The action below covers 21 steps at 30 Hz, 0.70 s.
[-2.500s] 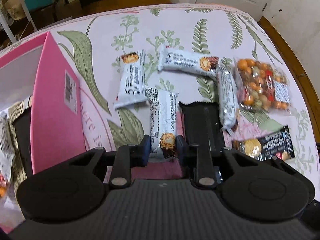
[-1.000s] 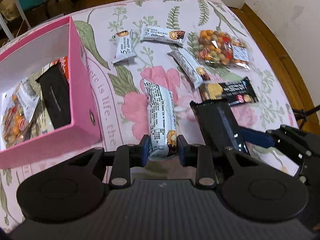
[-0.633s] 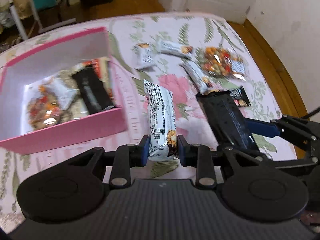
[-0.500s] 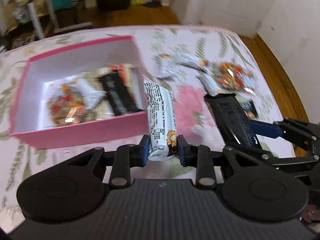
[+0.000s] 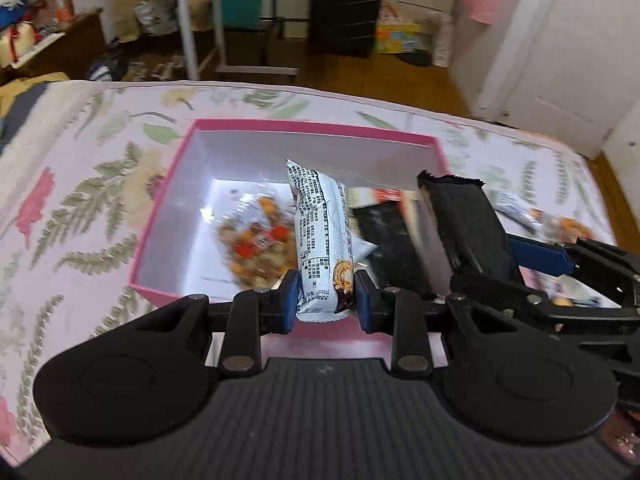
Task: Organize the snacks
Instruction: 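Carry the white bar with the left gripper while the right carries a black bar into the box, then grasp a white bar with the left gripper while the right grasps a chocolate-picture bar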
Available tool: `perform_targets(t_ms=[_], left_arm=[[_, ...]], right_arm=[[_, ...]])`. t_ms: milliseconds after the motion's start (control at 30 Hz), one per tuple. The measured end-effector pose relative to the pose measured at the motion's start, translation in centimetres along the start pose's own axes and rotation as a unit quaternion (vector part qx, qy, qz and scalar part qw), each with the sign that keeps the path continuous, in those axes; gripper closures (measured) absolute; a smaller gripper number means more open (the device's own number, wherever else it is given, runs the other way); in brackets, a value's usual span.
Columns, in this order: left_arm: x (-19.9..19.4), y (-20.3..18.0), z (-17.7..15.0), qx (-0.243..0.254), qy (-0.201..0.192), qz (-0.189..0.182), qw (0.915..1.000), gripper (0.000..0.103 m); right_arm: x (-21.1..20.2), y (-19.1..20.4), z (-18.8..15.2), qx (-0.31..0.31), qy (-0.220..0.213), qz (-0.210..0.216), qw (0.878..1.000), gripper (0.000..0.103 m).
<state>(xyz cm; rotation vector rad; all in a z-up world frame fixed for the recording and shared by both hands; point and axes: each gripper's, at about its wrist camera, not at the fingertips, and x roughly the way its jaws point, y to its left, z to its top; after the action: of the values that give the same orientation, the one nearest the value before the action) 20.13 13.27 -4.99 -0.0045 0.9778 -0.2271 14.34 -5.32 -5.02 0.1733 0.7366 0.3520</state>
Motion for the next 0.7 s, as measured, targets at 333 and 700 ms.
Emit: perform_targets(t_ms=[333, 700], left_arm=[[3.8, 0.1, 0.7, 0.046, -0.02, 0.075, 0.996, 0.076], [2.0, 0.1, -0.4, 0.019, 0.0, 0.031, 0.9993, 0.071]], right_arm=[[7.1, 0.8, 0.6, -0.037, 0.02, -0.049, 0.998, 0.044], [0.9, -0.9, -1.1, 0.026, -0.021, -0.064, 0.997, 0.026]])
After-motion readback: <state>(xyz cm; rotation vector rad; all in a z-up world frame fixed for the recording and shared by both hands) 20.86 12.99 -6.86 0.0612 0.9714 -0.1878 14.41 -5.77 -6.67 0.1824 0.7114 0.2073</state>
